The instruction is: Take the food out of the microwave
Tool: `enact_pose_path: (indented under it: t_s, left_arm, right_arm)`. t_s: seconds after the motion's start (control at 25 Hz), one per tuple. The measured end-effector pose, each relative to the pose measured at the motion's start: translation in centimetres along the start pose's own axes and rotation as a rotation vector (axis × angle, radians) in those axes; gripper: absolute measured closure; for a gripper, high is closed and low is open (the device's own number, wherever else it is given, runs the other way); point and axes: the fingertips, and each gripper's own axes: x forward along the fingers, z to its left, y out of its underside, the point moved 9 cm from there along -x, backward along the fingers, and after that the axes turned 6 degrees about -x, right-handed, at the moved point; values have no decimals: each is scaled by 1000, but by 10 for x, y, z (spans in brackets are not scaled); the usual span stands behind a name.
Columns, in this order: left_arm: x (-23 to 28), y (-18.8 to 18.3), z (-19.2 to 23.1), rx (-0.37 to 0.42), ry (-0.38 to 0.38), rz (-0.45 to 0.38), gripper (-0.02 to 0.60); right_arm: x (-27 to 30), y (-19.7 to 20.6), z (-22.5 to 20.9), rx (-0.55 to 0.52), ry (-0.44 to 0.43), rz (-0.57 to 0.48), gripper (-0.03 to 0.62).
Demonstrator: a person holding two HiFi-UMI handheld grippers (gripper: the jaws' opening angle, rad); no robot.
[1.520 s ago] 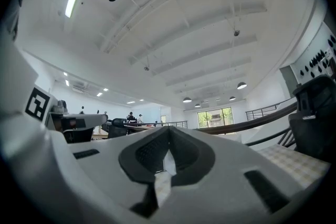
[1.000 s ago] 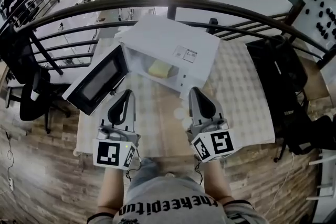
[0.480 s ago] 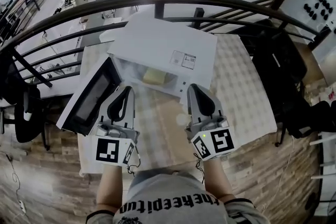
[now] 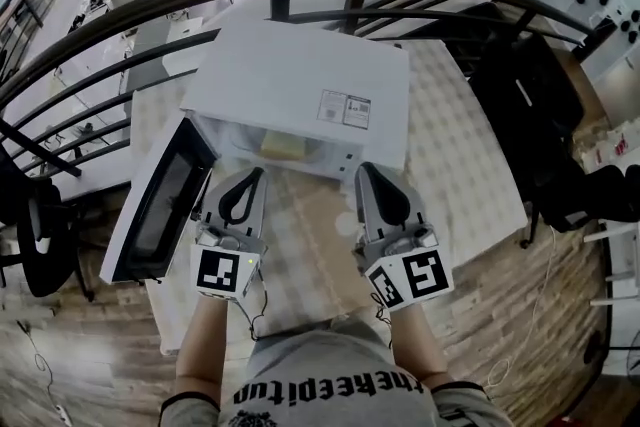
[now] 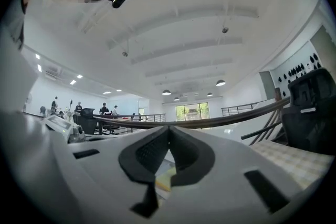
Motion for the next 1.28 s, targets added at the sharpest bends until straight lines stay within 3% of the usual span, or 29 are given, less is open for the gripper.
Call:
enact_pose_path:
  t_s: [0.16,0.32,0.84,0.88,0.96,1.28]
  left_arm:
    - [20,37,8,123,71,40,571]
    - [35,63,13,188,111,92,569]
    - [75,126,20,550,163,286,566]
    - [78,130,18,577,170,298,558]
    - [85,136,15,621,178,321,480]
    - [112,159,1,779,208,385,466]
  right_arm:
    - [3,6,1,-5,15,27,589]
    - [3,9,3,-13,29,50,589]
    - [3,20,1,-39,69,115,589]
    - [3,21,1,-40,71,119,589]
    - [3,22,0,-40,77,127,589]
    - [2,28,-4,-47,93,153,589]
